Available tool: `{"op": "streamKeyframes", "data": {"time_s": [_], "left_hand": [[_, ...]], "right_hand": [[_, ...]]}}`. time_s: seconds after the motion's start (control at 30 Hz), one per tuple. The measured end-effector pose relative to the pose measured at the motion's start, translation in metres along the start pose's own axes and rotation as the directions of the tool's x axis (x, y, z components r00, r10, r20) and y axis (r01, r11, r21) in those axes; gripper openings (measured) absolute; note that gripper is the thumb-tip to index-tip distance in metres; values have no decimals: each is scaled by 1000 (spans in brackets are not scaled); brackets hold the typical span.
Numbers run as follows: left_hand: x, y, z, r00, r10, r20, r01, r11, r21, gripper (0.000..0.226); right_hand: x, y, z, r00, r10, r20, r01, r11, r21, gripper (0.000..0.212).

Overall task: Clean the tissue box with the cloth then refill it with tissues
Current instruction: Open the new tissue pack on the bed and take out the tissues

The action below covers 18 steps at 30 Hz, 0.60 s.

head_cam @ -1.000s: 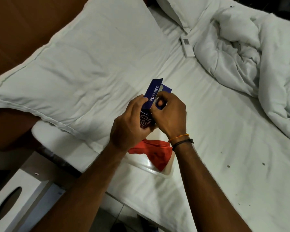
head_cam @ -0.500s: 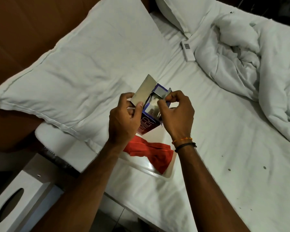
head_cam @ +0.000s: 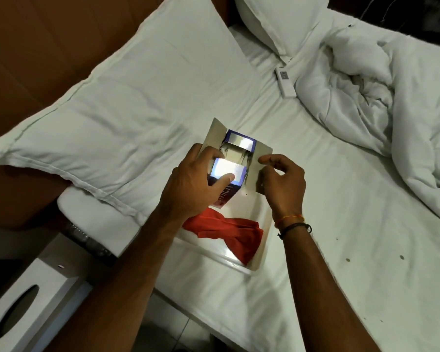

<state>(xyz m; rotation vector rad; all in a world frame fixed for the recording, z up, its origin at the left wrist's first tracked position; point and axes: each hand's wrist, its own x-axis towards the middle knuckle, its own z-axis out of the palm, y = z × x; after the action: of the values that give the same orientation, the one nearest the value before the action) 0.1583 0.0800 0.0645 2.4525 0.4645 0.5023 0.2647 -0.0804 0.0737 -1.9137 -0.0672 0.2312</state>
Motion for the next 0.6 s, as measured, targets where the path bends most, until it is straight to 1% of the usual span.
{"op": "streamKeyframes", "data": {"time_s": [0.03,0.07,0.13,0.2,0.23,0.33,0.37,0.43,0.5,0.6], "left_hand": [[0,0,-3,1000,7,10,-6,999,-50,47],[1,0,-6,1000,19,4,-19,995,-95,43],[-1,1,-11,998,49,-27,-54,980,-193,33],[-3,0,-13,997,55,-53,-67,965,-254,27],[-5,0,-13,997,45,-64,-60,963,-262,26],[-11,1,-12,990,45,-132,-76,967,-242,32],[-13,2,-11,986,41,-164,-80,967,-242,37],[-14,5,-11,977,-10,-212,-50,960,-276,45],[-13,9,-10,963,-77,-258,2,960,-280,50],[-8,17,-9,939,-140,-315,75,974,-212,46]], "right_hand": [[-1,1,-1,1000,-22,13,22,999,-46,34],[-2,0,-1,997,-75,20,77,991,-109,36],[-4,-4,-3,969,-245,44,248,943,-223,43],[-2,-9,-3,919,-375,119,393,886,-246,40],[0,-13,-3,899,-404,168,435,865,-251,38],[11,-20,1,882,-377,284,461,815,-351,31],[15,-22,3,881,-360,308,463,793,-396,28],[19,-25,7,877,-353,326,473,751,-460,25],[22,-29,10,868,-384,315,495,725,-478,28],[25,-34,11,855,-405,324,518,689,-507,42]]}}
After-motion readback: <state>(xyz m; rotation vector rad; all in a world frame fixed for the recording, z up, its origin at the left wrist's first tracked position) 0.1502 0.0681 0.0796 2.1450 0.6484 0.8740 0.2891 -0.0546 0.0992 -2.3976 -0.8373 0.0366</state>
